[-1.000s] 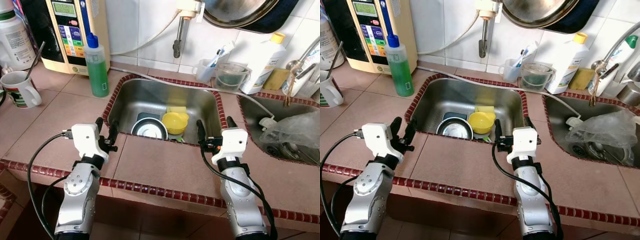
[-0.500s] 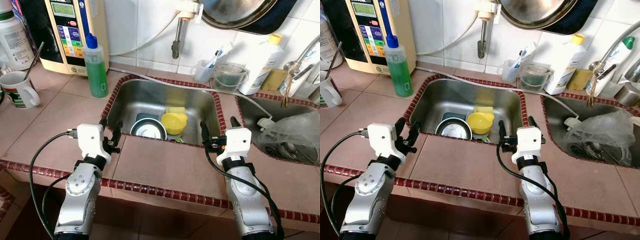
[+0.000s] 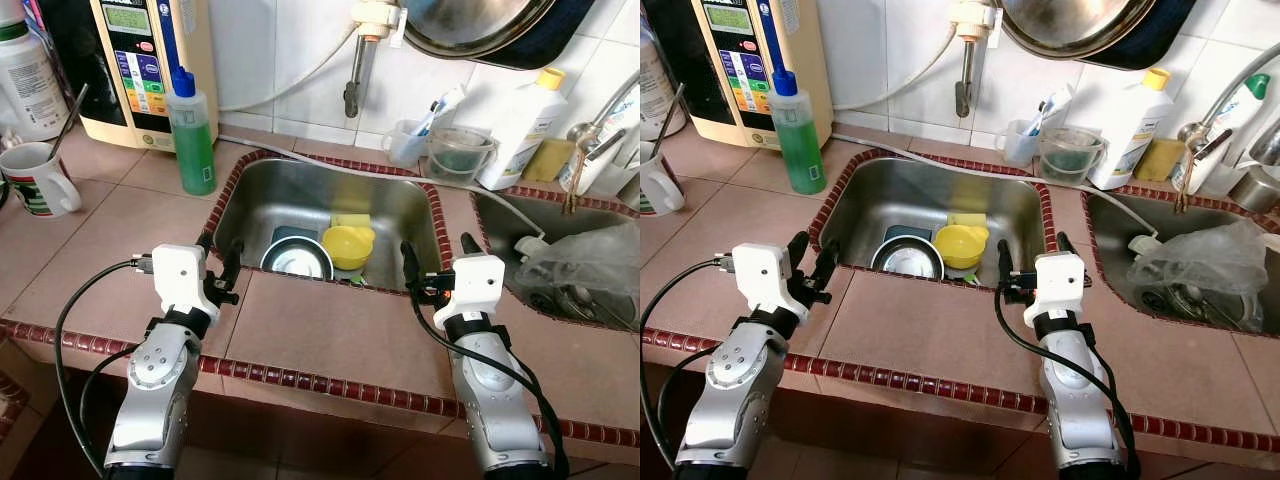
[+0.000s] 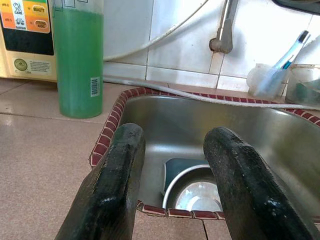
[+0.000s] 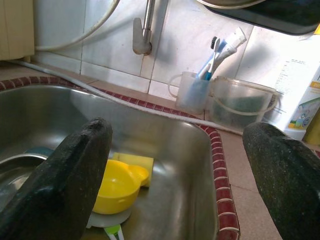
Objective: Kitchen organization
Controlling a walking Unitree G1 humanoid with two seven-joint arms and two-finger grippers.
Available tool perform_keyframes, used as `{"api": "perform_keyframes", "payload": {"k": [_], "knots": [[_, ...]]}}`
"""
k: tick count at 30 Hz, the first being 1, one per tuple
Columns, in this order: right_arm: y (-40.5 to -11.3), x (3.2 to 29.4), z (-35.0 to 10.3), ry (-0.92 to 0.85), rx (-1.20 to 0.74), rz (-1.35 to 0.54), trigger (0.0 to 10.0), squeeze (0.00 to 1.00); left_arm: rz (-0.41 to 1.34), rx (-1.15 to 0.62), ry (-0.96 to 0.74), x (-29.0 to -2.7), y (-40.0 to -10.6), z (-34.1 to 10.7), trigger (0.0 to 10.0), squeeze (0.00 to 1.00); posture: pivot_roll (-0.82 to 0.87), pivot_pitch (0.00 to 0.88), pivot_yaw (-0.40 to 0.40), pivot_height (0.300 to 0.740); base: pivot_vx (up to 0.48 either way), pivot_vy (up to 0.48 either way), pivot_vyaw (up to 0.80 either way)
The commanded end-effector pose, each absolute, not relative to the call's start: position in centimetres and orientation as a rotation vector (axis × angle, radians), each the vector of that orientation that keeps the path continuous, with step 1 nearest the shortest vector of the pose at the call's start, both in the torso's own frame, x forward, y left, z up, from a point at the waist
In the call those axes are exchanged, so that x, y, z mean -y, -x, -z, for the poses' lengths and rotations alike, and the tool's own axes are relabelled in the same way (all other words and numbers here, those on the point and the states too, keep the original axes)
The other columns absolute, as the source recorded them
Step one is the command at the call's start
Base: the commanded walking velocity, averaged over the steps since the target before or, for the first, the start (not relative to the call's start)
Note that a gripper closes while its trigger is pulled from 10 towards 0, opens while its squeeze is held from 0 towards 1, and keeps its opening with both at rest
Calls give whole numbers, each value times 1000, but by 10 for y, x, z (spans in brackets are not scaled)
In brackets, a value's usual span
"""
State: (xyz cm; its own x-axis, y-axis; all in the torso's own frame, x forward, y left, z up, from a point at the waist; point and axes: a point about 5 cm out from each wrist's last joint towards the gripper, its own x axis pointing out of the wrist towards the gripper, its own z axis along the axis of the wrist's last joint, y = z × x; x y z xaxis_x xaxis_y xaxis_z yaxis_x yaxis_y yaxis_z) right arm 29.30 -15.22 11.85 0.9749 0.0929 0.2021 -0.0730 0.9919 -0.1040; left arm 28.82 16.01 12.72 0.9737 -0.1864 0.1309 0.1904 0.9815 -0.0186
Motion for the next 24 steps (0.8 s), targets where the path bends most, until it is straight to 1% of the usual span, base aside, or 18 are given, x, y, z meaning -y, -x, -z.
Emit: {"api": "perform_keyframes", "payload": {"k": [1, 8, 24], "knots": [[-294, 154, -121, 92, 214, -84, 10000, 0, 215, 147, 22, -156, -288, -133, 10000, 0, 80, 0, -86, 740, 0, 0, 0], [-295, 155, -121, 94, 211, -87, 10000, 0, 213, 141, 18, -156, -287, -132, 10000, 0, 81, 0, -88, 740, 0, 0, 0], [-295, 155, -120, 98, 206, -88, 10000, 0, 223, 129, 9, -153, -288, -130, 10000, 0, 77, 0, -90, 740, -264, 0, 0]]}}
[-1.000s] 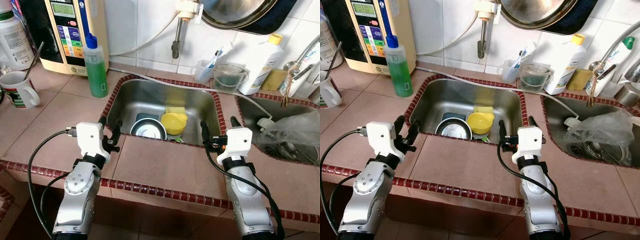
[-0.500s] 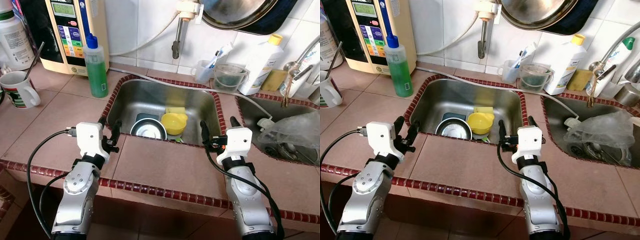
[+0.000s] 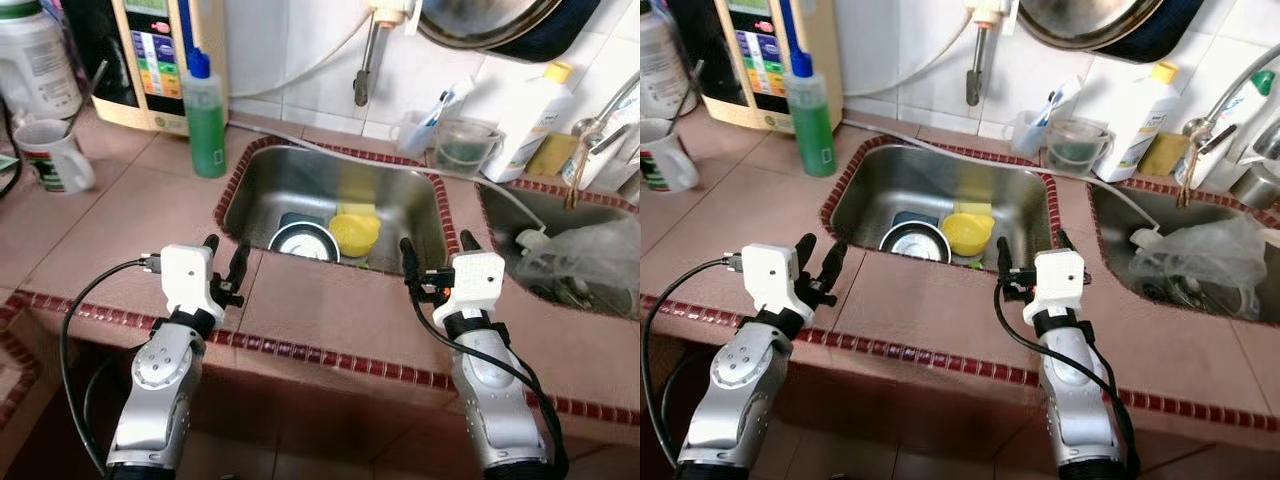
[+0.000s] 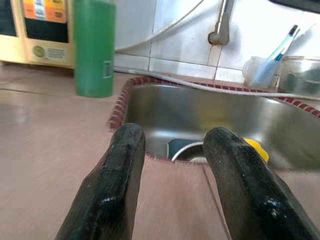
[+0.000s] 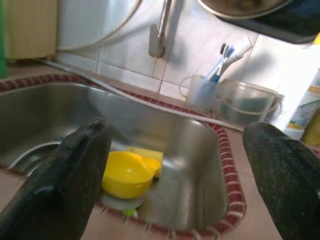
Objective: Kitchen organization
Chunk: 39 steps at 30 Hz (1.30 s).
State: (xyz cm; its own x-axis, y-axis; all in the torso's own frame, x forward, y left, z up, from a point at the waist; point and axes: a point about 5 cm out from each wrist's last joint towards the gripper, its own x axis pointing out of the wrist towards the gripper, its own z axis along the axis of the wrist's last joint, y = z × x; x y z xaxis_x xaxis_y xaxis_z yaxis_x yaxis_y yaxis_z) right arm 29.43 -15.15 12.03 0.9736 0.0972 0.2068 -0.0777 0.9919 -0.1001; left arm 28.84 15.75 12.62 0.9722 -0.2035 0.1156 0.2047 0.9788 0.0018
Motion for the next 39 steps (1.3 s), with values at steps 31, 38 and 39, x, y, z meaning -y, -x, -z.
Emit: {"api": "perform_keyframes", "payload": {"k": [31, 38, 39], "knots": [[-266, 127, -56, 140, -94, -587, 10000, 0, 452, -2, -164, -142, -266, -77, 10000, 0, 86, 0, -89, 740, -110, 0, 0], [-256, 144, -5, 134, -313, -520, 10000, 0, 445, -199, -239, -146, -253, -20, 10000, 0, 97, 0, -95, 740, 0, 0, 0], [-254, 145, 2, 139, -344, -498, 10000, 0, 430, -247, -236, -147, -251, -11, 10000, 0, 95, 0, -94, 740, 0, 0, 0]]}}
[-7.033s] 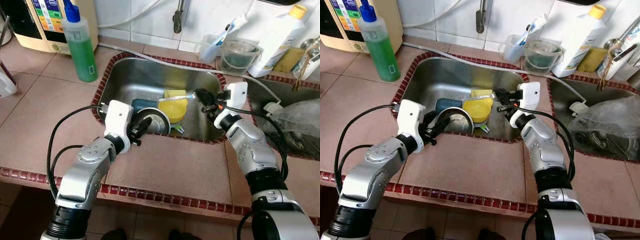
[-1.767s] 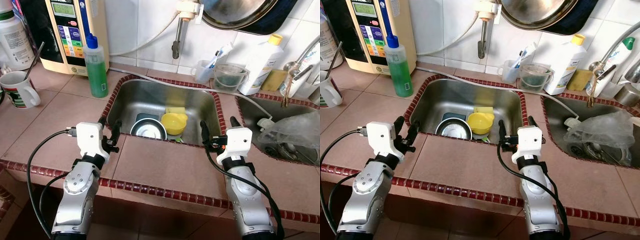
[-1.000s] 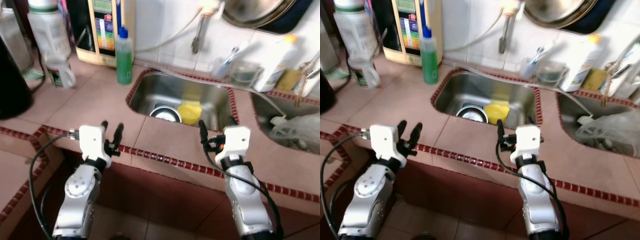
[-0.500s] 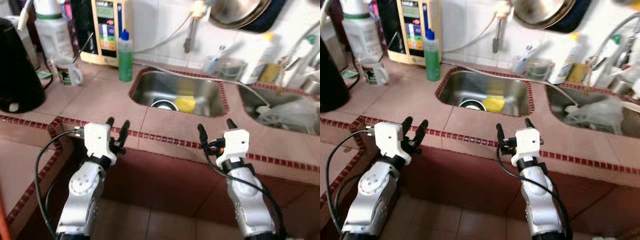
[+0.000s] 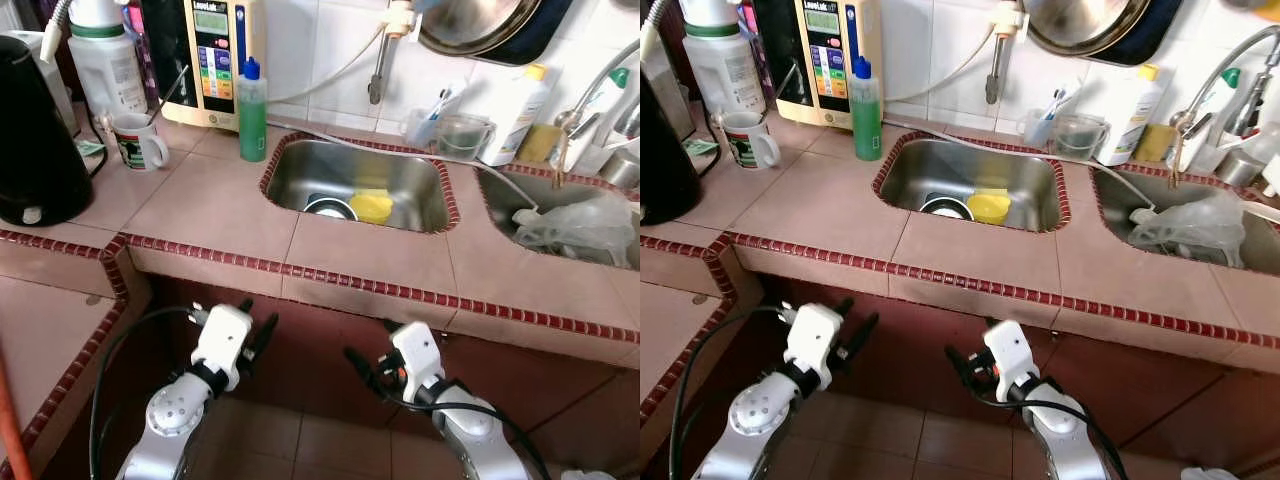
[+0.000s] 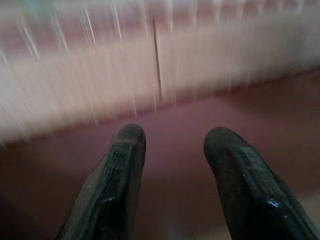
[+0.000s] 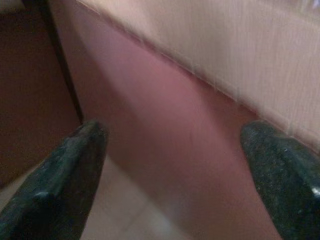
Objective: Kitchen organization
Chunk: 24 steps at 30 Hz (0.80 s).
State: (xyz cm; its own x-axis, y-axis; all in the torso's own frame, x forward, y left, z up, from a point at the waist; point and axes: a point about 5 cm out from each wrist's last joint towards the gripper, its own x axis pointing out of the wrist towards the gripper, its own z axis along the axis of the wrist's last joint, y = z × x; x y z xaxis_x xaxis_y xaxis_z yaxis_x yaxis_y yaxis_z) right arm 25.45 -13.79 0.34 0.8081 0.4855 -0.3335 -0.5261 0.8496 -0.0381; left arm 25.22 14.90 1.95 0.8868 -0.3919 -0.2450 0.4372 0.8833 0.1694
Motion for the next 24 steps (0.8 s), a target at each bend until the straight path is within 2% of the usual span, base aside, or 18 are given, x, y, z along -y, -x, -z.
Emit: {"api": "perform_keyframes", "payload": {"k": [1, 6, 9, 13, 15, 21, 24], "knots": [[-254, 146, 4, 141, -352, -490, 10000, 0, 426, -257, -238, -147, -250, -8, 10000, 0, 96, 0, -92, 740, 0, 0, 0], [-250, 157, 19, 144, -427, -370, 10000, 0, 394, -394, -238, -146, -240, 20, 10000, 0, 97, 0, -96, 740, 0, 0, 0], [-241, 167, 34, 159, -508, -297, 10000, 0, 385, -547, -206, -148, -227, 43, 10000, 0, 106, 0, -99, 740, 0, 0, 0], [-230, 173, 46, 155, -584, -248, 10000, 0, 402, -626, -236, -148, -218, 55, 10000, 0, 105, 0, -102, 740, 0, 0, 0], [-203, 189, 67, 153, -746, -132, 10000, 0, 415, -738, -303, -151, -200, 70, 10000, 0, 106, 0, -97, 740, 0, 0, 0], [-153, 202, 93, 118, -974, -16, 10000, 0, 282, -931, -239, -164, -168, 90, 10000, 0, 93, 0, -83, 740, 0, 0, 0], [-149, 199, 95, 86, -980, -4, 10000, 0, 305, -917, -238, -158, -169, 90, 10000, 0, 86, 0, -77, 740, 0, 0, 0]]}}
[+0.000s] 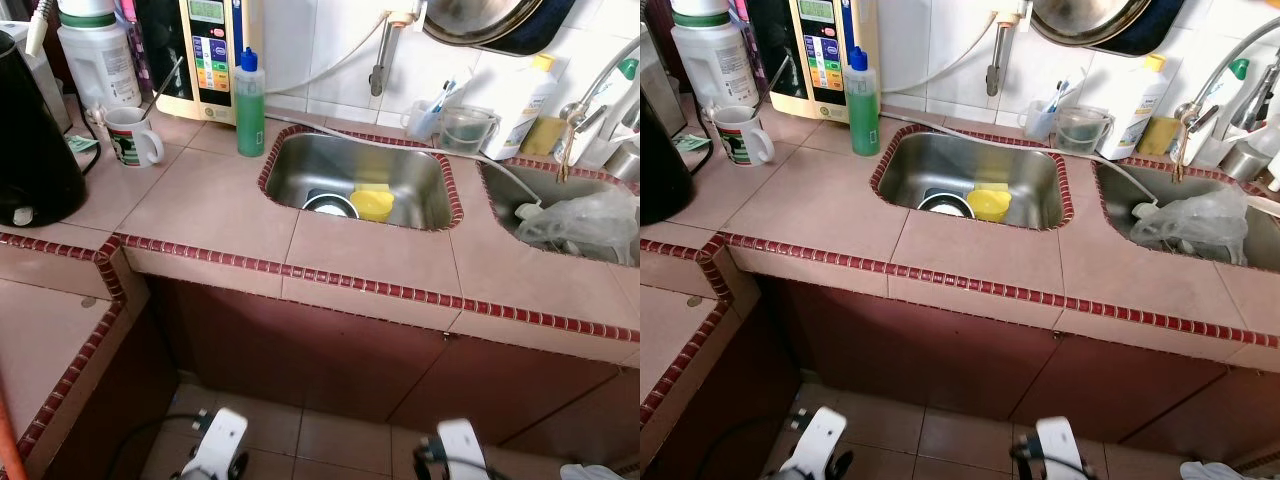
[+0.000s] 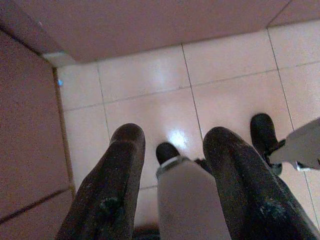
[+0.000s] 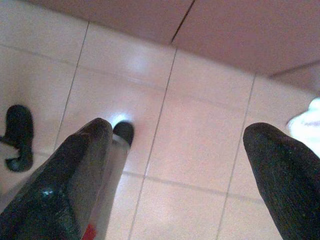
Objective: Kitchen organization
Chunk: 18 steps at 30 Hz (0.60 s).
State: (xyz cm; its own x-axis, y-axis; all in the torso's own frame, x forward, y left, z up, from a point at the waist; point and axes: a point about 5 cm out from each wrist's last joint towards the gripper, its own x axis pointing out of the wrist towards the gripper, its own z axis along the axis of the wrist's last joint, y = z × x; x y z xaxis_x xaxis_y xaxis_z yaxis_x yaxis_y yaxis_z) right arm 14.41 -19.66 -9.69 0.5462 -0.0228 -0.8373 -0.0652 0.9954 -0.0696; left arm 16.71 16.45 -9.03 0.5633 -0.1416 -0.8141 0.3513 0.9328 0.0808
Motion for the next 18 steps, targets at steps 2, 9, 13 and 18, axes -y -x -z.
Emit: {"api": "perform_keyframes", "payload": {"k": [2, 9, 13, 18], "knots": [[-149, 195, 95, 61, -975, -4, 10000, 0, 314, -906, -234, -154, -170, 89, 10000, 0, 86, 0, -76, 740, 0, 0, 0], [-149, 184, 97, 35, -983, -24, 10000, 0, 341, -899, -248, -149, -174, 88, 10000, 0, 75, 0, -75, 740, 0, 0, 0], [-149, 183, 97, 56, -984, -39, 10000, 0, 345, -904, -255, -149, -173, 89, 10000, 0, 75, 0, -80, 740, 0, 0, 0], [-148, 182, 98, 98, -1010, -75, 10000, 0, 362, -926, -276, -148, -169, 91, 10000, 0, 78, 0, -88, 740, 0, -147, 0]]}}
